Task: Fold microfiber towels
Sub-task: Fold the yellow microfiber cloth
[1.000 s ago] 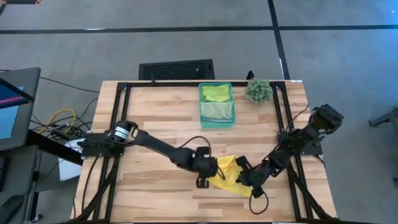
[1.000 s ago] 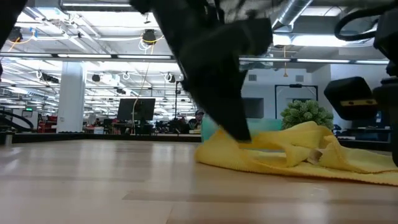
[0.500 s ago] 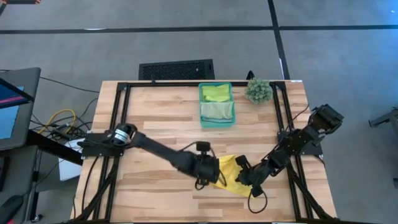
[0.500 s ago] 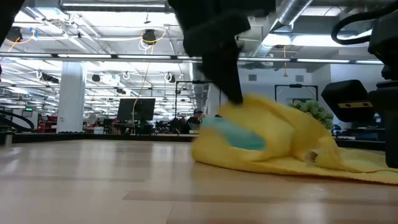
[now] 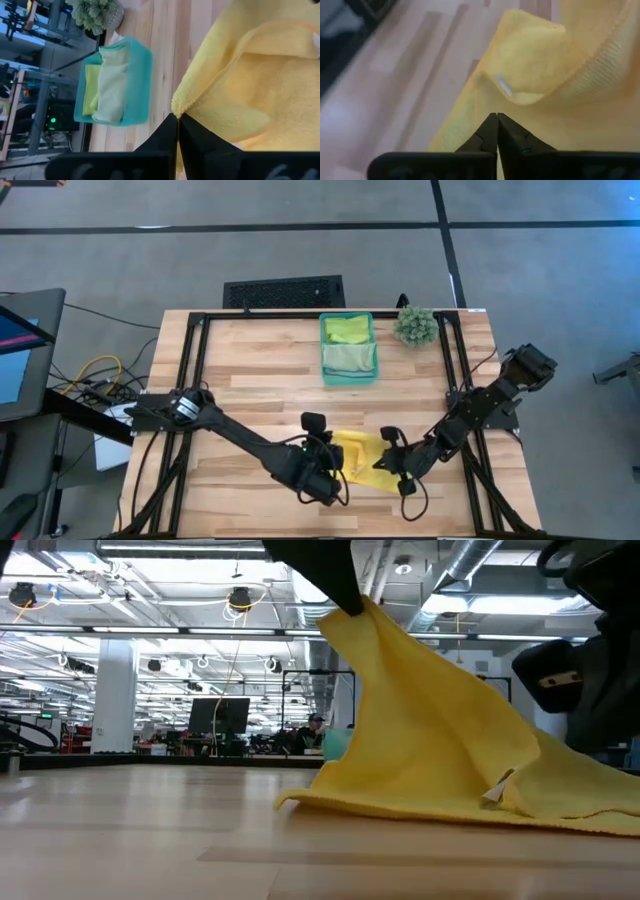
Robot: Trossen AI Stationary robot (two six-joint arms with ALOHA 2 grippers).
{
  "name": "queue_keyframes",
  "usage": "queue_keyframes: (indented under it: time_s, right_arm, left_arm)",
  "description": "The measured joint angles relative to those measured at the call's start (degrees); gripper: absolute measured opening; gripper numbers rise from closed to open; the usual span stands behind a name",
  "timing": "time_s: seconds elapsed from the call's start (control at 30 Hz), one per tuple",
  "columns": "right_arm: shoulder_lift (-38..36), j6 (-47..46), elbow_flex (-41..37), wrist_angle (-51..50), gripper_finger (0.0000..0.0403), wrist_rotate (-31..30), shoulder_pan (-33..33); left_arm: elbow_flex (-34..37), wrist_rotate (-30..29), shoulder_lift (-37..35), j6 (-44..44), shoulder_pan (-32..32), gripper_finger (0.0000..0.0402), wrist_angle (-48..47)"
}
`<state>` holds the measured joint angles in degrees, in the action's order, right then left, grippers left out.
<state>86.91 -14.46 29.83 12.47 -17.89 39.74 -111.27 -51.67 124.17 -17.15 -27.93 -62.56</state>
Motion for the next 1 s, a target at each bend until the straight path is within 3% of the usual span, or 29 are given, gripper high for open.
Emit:
queue_keyframes:
  time_s: [0.27,0.47,0.6,0.73,0.93,1.0]
  right_arm:
    - [2.5,-12.6,0.1,3.3,0.0106,1.3,-4.3]
    - [5.1,-13.5,0.0,8.7,0.0194,6.0,-6.6]
    - [7.8,-15.9,0.1,11.4,0.0216,5.6,-8.0]
    - [10.0,-15.9,0.9,11.2,0.0176,4.1,-9.9]
    - [7.2,-12.3,1.1,7.4,0.0033,4.2,-10.5]
    - [4.7,-9.7,1.1,5.4,0.0013,4.2,-9.7]
  left_arm:
    - [0.0,1.4,0.0,-0.6,1.8,0.0001,0.0]
    - [0.0,3.9,0.0,-0.7,2.5,0.0,0.0]
    - [0.0,3.9,0.0,-0.7,2.6,0.0,0.0]
    - [0.0,3.9,0.0,-0.7,2.2,0.0,-0.1]
    - [0.0,4.9,0.0,0.1,0.6,0.0,0.0]
    - [-0.2,4.9,0.0,0.5,-0.4,0.0,-0.2]
